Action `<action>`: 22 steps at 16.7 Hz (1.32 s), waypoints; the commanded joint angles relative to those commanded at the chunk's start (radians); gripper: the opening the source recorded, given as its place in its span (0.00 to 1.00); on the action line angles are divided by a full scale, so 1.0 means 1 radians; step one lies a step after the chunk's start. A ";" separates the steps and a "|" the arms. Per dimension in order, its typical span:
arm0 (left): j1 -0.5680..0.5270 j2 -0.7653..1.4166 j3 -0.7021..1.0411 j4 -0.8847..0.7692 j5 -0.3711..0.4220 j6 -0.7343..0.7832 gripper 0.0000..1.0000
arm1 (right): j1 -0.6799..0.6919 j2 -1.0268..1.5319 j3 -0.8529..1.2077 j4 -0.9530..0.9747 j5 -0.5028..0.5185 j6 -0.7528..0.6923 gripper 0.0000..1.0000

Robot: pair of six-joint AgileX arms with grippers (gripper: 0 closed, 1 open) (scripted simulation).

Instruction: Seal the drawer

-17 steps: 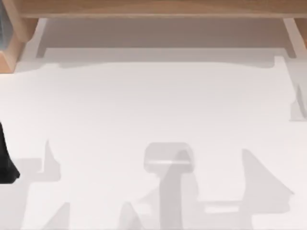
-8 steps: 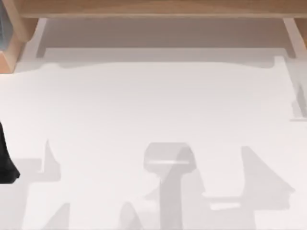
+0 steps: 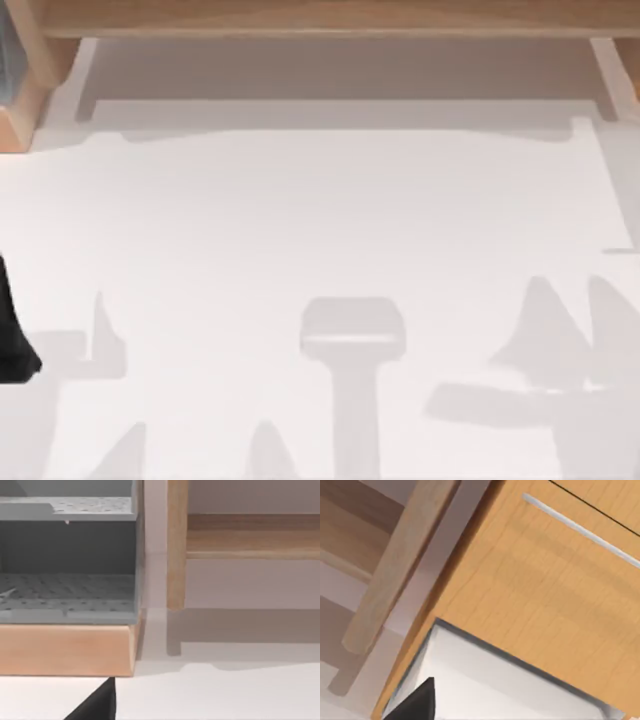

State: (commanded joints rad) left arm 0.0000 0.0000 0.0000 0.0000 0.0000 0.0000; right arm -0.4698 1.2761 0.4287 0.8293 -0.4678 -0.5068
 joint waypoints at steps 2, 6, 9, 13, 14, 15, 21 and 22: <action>0.000 0.000 0.000 0.000 0.000 0.000 1.00 | -0.047 0.115 -0.025 0.120 -0.044 -0.157 1.00; 0.000 0.000 0.000 0.000 0.000 0.000 1.00 | -0.140 0.352 -0.051 0.363 -0.124 -0.481 1.00; 0.000 0.000 0.000 0.000 0.000 0.000 1.00 | -0.198 0.514 -0.042 0.530 -0.175 -0.705 1.00; 0.000 0.000 0.000 0.000 0.000 0.000 1.00 | -0.254 0.682 -0.014 0.704 -0.224 -0.939 1.00; 0.000 0.000 0.000 0.000 0.000 0.000 1.00 | -0.263 0.711 -0.007 0.734 -0.233 -0.979 1.00; 0.000 0.000 0.000 0.000 0.000 0.000 1.00 | -0.270 0.734 -0.001 0.758 -0.239 -1.011 1.00; 0.000 0.000 0.000 0.000 0.000 0.000 1.00 | -0.278 0.759 0.006 0.785 -0.247 -1.045 1.00; 0.000 0.000 0.000 0.000 0.000 0.000 1.00 | -0.273 0.757 0.002 0.782 -0.245 -1.043 1.00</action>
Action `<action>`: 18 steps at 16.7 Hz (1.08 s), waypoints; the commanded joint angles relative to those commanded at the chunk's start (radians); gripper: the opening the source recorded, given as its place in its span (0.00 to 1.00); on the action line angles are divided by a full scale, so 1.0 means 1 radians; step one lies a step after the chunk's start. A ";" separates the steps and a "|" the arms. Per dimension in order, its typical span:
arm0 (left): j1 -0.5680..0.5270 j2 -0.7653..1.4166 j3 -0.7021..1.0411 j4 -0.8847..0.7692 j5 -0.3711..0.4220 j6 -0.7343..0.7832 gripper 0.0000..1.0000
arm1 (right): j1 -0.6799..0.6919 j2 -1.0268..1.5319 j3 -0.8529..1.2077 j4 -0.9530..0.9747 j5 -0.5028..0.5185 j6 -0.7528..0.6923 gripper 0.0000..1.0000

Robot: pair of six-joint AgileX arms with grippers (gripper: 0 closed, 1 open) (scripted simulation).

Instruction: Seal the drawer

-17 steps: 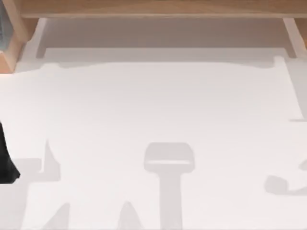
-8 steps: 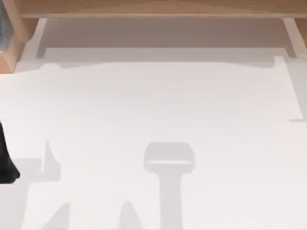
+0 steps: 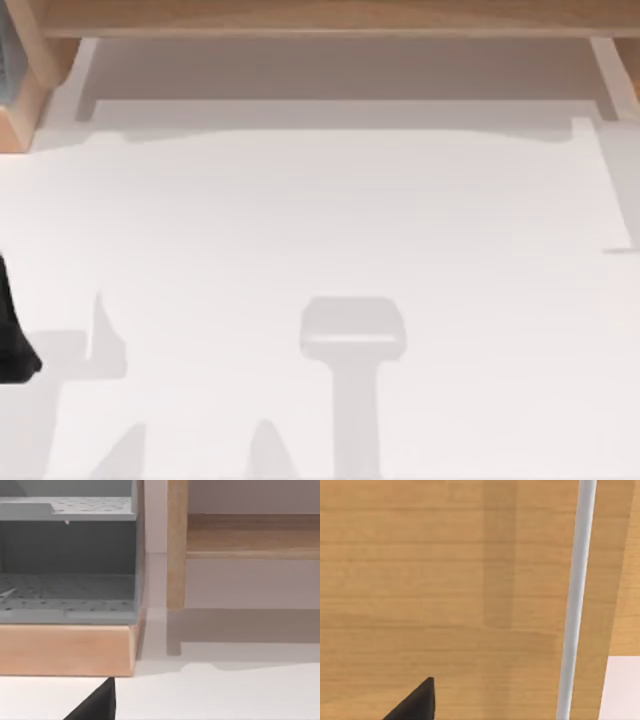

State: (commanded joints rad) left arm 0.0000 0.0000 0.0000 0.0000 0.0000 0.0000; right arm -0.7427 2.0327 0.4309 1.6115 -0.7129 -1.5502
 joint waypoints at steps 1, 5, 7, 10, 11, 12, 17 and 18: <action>0.000 0.000 0.000 0.000 0.000 0.000 1.00 | 0.002 0.001 0.004 -0.002 0.003 0.000 1.00; 0.000 0.000 0.000 0.000 0.000 0.000 1.00 | 0.043 0.022 0.066 -0.042 0.046 -0.002 1.00; 0.000 0.000 0.000 0.000 0.000 0.000 1.00 | 0.054 0.028 0.082 -0.053 0.058 -0.003 1.00; 0.000 0.000 0.000 0.000 0.000 0.000 1.00 | 0.054 0.028 0.082 -0.053 0.058 -0.003 1.00; 0.000 0.000 0.000 0.000 0.000 0.000 1.00 | 0.054 0.028 0.082 -0.053 0.058 -0.003 0.92; 0.000 0.000 0.000 0.000 0.000 0.000 1.00 | 0.054 0.028 0.082 -0.053 0.058 -0.003 0.85; 0.000 0.000 0.000 0.000 0.000 0.000 1.00 | 0.054 0.028 0.082 -0.053 0.058 -0.003 0.47; 0.000 0.000 0.000 0.000 0.000 0.000 1.00 | 0.054 0.028 0.082 -0.053 0.058 -0.003 0.40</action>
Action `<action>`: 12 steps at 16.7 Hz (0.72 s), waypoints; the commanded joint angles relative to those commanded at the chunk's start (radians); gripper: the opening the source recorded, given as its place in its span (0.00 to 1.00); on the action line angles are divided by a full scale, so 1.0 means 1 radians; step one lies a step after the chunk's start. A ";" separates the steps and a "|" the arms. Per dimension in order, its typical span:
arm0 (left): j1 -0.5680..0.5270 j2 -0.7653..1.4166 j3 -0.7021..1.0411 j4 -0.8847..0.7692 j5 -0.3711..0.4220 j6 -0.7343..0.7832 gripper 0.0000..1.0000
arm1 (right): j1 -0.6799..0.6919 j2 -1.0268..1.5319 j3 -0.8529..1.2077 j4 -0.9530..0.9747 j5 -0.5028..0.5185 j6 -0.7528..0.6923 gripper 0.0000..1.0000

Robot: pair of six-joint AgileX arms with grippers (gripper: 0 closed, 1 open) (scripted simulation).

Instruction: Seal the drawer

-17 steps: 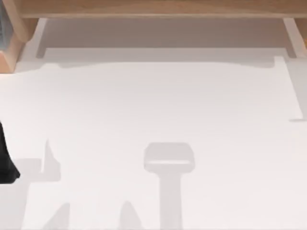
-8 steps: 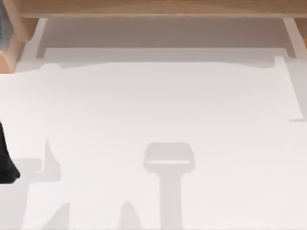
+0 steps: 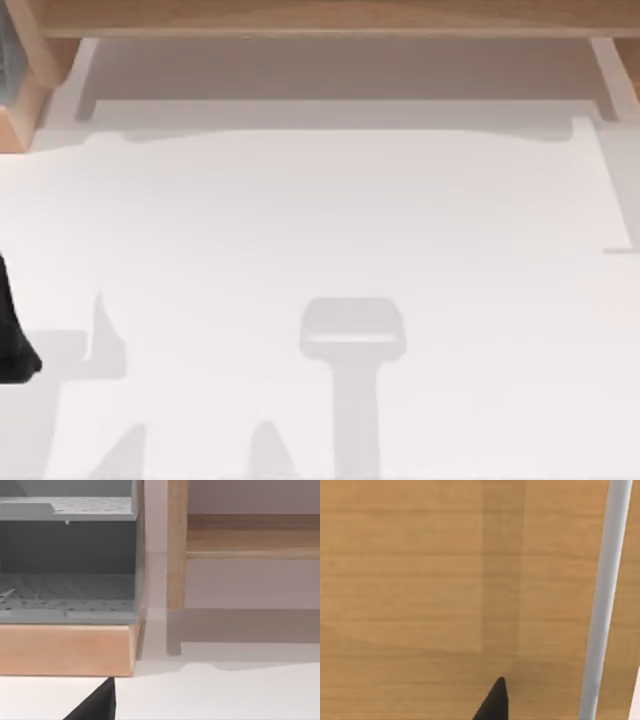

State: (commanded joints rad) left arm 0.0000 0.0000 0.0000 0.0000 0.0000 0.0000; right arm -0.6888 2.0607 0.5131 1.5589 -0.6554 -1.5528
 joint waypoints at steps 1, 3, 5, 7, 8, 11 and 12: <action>0.000 0.000 0.000 0.000 0.000 0.000 1.00 | 0.000 0.000 0.000 0.000 0.000 0.000 0.32; 0.000 0.000 0.000 0.000 0.000 0.000 1.00 | 0.000 0.000 0.000 0.000 0.000 0.000 0.17; 0.000 0.000 0.000 0.000 0.000 0.000 1.00 | 0.000 0.000 0.000 0.000 0.000 0.000 0.02; 0.000 0.000 0.000 0.000 0.000 0.000 1.00 | 0.000 0.000 0.000 0.000 0.000 0.000 0.00; 0.000 0.000 0.000 0.000 0.000 0.000 1.00 | 0.000 0.000 0.000 0.000 0.000 0.000 0.00; 0.000 0.000 0.000 0.000 0.000 0.000 1.00 | 0.000 0.000 0.000 0.000 0.000 0.000 0.00; 0.000 0.000 0.000 0.000 0.000 0.000 1.00 | 0.000 0.000 0.000 0.000 0.000 0.000 0.00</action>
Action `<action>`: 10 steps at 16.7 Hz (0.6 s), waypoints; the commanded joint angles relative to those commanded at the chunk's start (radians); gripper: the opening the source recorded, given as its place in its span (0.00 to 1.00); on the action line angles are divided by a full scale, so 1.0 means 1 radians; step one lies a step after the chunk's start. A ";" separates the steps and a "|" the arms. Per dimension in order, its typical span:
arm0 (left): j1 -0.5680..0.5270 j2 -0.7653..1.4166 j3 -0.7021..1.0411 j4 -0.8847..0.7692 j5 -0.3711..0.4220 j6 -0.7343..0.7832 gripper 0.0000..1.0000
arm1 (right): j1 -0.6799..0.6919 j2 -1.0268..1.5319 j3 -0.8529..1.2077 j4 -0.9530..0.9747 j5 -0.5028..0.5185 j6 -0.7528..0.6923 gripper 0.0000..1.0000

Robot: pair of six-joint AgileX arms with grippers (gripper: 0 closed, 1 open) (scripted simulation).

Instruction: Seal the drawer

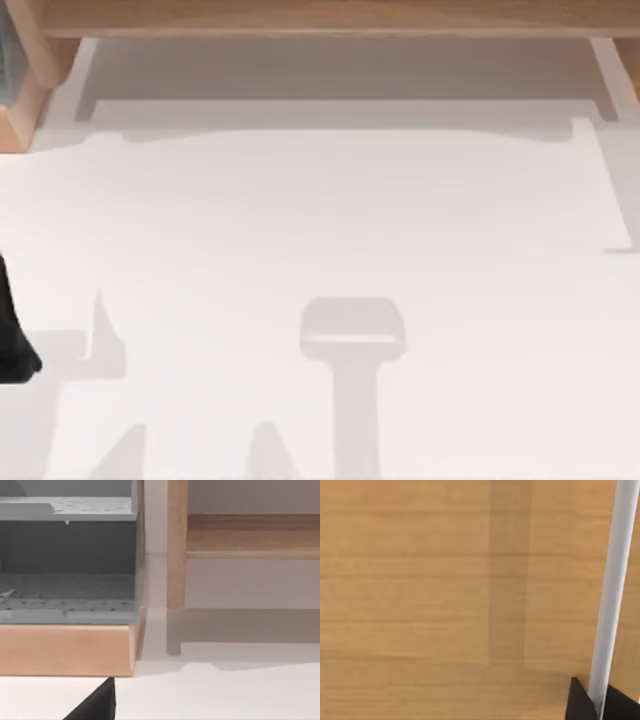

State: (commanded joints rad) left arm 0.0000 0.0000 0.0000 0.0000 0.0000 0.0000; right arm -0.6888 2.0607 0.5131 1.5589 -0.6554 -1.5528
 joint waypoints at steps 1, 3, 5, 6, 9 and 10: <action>0.000 0.000 0.000 0.000 0.000 0.000 1.00 | 0.000 0.000 0.000 0.000 0.000 0.000 0.00; 0.000 0.000 0.000 0.000 0.000 0.000 1.00 | 0.000 0.003 0.003 -0.004 0.003 0.002 0.00; 0.000 0.000 0.000 0.000 0.000 0.000 1.00 | 0.016 0.015 0.037 -0.024 0.022 0.001 0.00; 0.000 0.000 0.000 0.000 0.000 0.000 1.00 | 0.029 0.025 0.063 -0.041 0.036 0.000 0.00; 0.000 0.000 0.000 0.000 0.000 0.000 1.00 | 0.078 0.059 0.152 -0.099 0.084 0.000 0.00; 0.000 0.000 0.000 0.000 0.000 0.000 1.00 | 0.093 0.069 0.179 -0.116 0.098 0.000 0.00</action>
State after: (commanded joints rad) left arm 0.0000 0.0000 0.0000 0.0000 0.0000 0.0000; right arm -0.5961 2.1301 0.6918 1.4428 -0.5573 -1.5523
